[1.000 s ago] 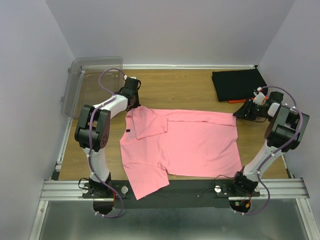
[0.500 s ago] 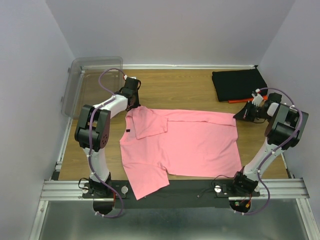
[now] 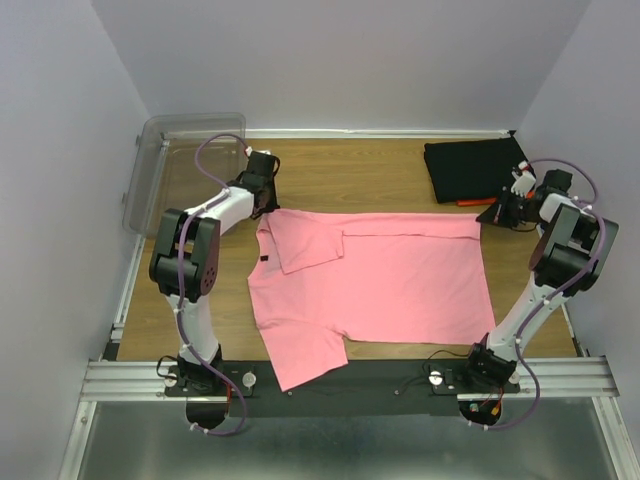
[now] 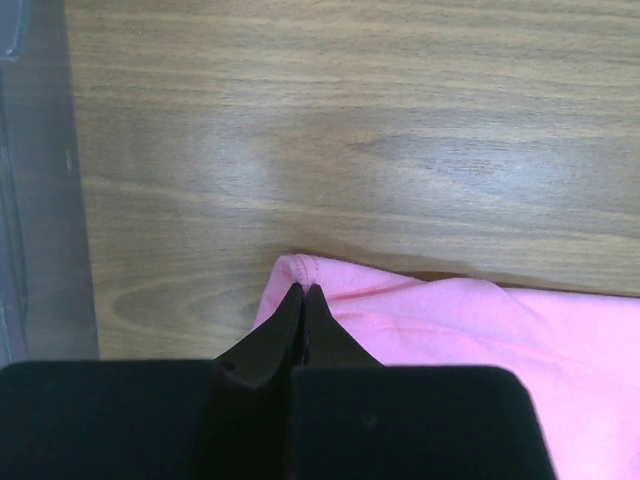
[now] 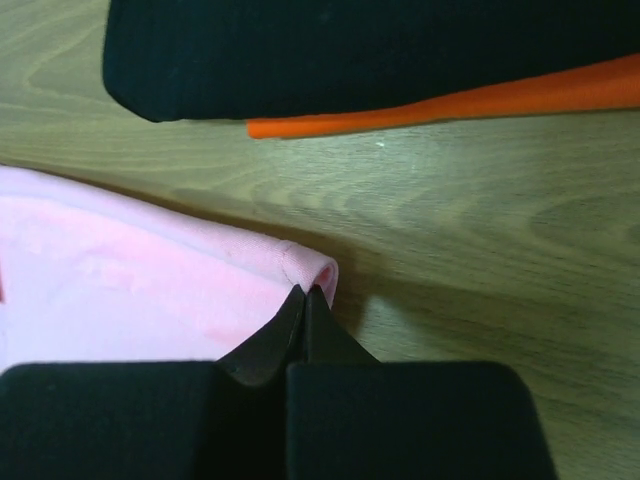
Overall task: Fold and stack the t-shirts
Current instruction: Fold the tshirt
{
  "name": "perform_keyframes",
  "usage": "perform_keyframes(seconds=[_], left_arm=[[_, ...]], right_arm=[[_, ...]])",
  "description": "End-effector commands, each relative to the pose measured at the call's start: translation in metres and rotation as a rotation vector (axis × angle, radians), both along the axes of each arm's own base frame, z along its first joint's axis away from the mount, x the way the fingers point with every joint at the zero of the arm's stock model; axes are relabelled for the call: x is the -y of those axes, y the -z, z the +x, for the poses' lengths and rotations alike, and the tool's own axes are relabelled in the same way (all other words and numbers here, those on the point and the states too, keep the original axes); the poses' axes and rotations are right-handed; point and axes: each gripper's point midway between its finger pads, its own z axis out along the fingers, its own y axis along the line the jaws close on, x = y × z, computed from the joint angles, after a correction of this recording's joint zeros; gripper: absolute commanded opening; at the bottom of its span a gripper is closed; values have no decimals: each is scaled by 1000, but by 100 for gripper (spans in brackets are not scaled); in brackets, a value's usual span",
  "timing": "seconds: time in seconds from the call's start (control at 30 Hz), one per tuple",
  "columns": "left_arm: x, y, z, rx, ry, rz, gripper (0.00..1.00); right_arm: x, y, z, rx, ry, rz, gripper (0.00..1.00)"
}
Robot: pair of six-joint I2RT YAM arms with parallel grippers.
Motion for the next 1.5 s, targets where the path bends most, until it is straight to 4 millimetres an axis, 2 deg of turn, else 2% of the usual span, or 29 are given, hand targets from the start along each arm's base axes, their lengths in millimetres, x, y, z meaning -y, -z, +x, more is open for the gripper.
perform_keyframes(seconds=[0.0,0.23,0.5,0.57,0.63,0.67,0.7,0.73,0.77,0.8,0.83,0.87,0.9,1.0,1.03,1.07,1.1,1.13,1.17,1.2,1.23,1.27,1.3,1.33,1.37,1.4,1.43,1.47], left_arm=[[-4,-3,12,21,-29,7,0],[-5,1,17,15,-43,18,0],[-3,-2,26,29,-55,9,0],[-2,-6,31,38,-57,5,0],[-1,-11,35,46,-55,9,0],[-1,-12,36,46,-56,8,7],[1,-13,37,46,-53,4,26],[2,-18,40,53,-50,-2,34],[4,-22,41,57,-43,-14,46],[6,-27,43,68,-40,-21,47],[8,-37,45,86,-35,-29,54],[10,-45,47,103,-33,-38,56],[15,-63,49,138,-18,-59,59],[26,-97,51,206,22,-101,62],[29,-123,51,262,35,-126,63],[32,-133,48,285,53,-138,63],[37,-147,44,316,78,-151,64],[45,-188,35,411,123,-176,66],[45,-206,26,458,134,-182,67],[42,-202,10,464,151,-166,70],[41,-258,-15,611,167,-197,73],[35,-273,-32,665,159,-211,77],[22,-282,-70,727,149,-247,87],[16,-296,-86,799,142,-287,94],[9,-268,-104,770,137,-305,98],[5,-272,-119,793,139,-343,99],[6,-288,-150,836,196,-408,98],[-1,-286,-160,839,188,-419,99]], right_arm=[[10,15,4,-31,11,-43,0],[22,18,13,-36,34,-85,1],[33,7,27,-9,54,-119,1],[35,4,30,-4,59,-125,2],[37,3,31,0,60,-134,8],[38,2,32,2,61,-140,12],[40,2,32,0,65,-149,18],[42,-1,32,6,64,-164,31],[43,-3,31,10,65,-178,34],[45,-5,31,13,67,-194,36],[50,-7,29,9,76,-223,39],[53,-18,29,32,75,-255,40],[55,-18,25,28,72,-289,41],[55,-41,15,70,62,-340,43],[52,-45,10,89,36,-354,46],[48,-51,6,109,12,-359,48],[42,-74,1,168,-16,-383,50],[23,-72,-15,192,-138,-362,50],[11,-80,-23,231,-215,-360,54],[-5,-94,-35,285,-305,-362,54],[-41,-91,-63,328,-525,-326,55],[-62,-89,-82,345,-647,-315,55],[-107,-92,-120,325,-826,-251,55],[-130,-76,-149,386,-1025,-260,55],[-151,-73,-171,405,-1131,-238,55],[-171,-73,-188,437,-1212,-233,56],[-209,-82,-202,539,-1318,-245,62],[-230,-78,-220,562,-1360,-222,65]])
